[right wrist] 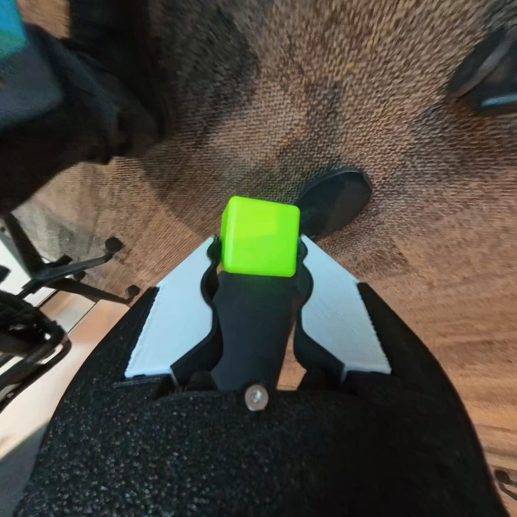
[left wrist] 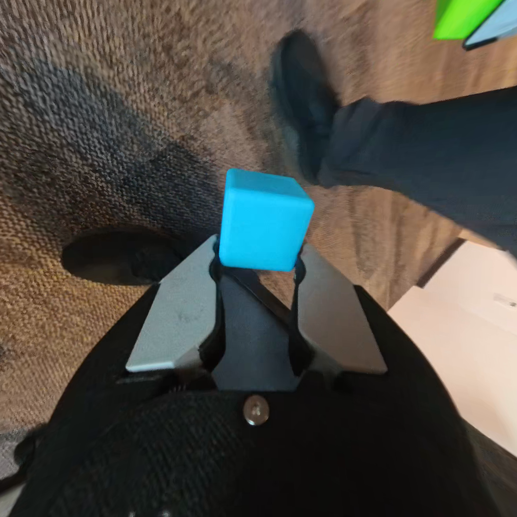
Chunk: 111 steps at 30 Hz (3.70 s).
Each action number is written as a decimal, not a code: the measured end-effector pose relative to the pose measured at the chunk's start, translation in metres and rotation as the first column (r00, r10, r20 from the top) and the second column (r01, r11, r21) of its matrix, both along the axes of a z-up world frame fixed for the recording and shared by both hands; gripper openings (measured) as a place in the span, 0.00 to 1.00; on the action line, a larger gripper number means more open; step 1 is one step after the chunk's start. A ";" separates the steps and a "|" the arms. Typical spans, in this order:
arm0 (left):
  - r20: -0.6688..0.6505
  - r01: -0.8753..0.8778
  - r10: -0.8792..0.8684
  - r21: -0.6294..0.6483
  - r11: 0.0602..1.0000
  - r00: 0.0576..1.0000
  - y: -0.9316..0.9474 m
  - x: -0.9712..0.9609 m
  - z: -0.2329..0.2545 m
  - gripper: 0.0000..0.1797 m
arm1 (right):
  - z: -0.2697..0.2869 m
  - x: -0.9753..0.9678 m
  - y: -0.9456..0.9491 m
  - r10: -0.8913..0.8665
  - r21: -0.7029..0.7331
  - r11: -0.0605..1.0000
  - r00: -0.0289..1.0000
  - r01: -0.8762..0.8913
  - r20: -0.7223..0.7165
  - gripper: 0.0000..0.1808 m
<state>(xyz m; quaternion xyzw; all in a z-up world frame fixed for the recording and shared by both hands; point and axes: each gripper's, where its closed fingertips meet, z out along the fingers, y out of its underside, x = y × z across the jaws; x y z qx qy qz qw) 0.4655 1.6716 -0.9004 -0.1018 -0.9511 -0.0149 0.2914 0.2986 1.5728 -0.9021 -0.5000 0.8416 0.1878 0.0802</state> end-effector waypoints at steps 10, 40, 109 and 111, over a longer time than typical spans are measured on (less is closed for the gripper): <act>-0.008 0.092 -0.099 -0.299 0.950 0.995 -0.064 0.081 0.317 0.28 | 0.353 0.132 -0.073 0.016 -0.249 0.967 0.960 0.056 0.281 0.30; 0.118 0.144 -0.116 -0.260 0.955 0.986 -0.158 0.195 0.437 0.28 | 0.408 0.257 -0.211 -0.232 0.010 0.957 0.746 0.290 0.624 0.29; 0.368 0.616 -0.663 -0.767 0.179 0.652 -0.434 0.157 0.563 0.28 | 0.605 0.327 -0.329 -0.446 0.157 0.671 0.225 0.724 0.867 0.37; 0.393 0.620 -0.668 -0.774 0.131 0.632 -0.430 0.154 0.566 0.28 | 0.602 0.330 -0.331 -0.434 0.098 0.656 0.268 0.748 0.860 0.35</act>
